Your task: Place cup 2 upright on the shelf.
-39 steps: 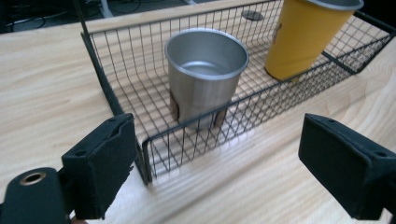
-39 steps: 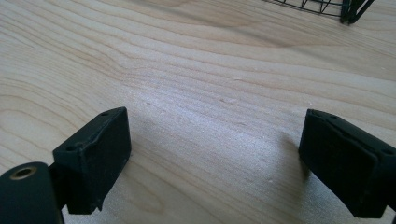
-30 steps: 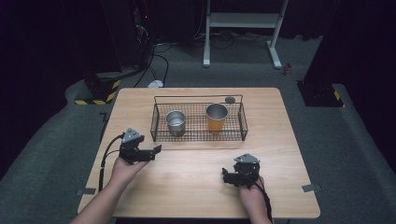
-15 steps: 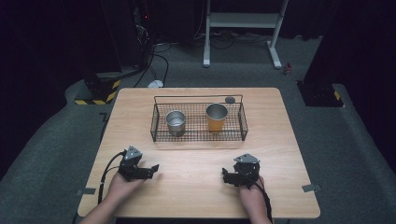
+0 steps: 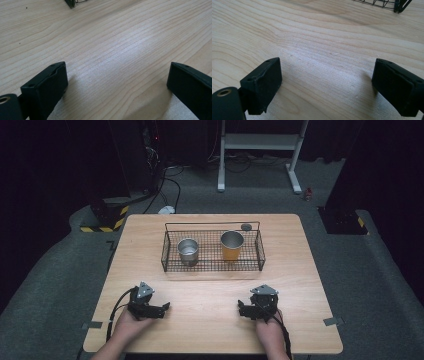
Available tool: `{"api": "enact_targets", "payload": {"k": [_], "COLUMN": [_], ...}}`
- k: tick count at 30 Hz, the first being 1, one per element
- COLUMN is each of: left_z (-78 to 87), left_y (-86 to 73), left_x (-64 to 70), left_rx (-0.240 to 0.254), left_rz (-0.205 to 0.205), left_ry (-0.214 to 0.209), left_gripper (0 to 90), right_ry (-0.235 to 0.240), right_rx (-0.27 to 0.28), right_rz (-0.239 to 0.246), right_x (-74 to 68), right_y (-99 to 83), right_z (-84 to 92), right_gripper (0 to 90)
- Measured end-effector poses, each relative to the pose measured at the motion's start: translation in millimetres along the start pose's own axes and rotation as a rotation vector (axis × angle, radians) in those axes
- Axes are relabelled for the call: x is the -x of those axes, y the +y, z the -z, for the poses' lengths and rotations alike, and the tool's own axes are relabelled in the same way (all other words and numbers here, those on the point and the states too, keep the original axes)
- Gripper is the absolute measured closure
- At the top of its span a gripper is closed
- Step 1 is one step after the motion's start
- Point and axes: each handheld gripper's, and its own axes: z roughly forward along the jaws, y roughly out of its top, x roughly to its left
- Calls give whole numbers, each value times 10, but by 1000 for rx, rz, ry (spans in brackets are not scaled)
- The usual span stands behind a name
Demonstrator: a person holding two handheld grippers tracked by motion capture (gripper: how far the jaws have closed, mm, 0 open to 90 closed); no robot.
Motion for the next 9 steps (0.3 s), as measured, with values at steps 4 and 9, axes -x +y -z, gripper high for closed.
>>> {"api": "enact_targets", "payload": {"k": [4, 9], "left_z": [-4, -7], "left_y": [3, 9], "left_x": [-7, -16], "left_rx": [2, 2], "left_rz": [-3, -15], "left_ry": [-2, 4], "left_gripper": [37, 38], "right_ry": [-2, -6], "right_rx": [0, 2], "right_rz": [2, -2], "right_x": [-6, -14], "right_y": [-2, -6], "right_z": [4, 9], "right_gripper": [99, 106]}}
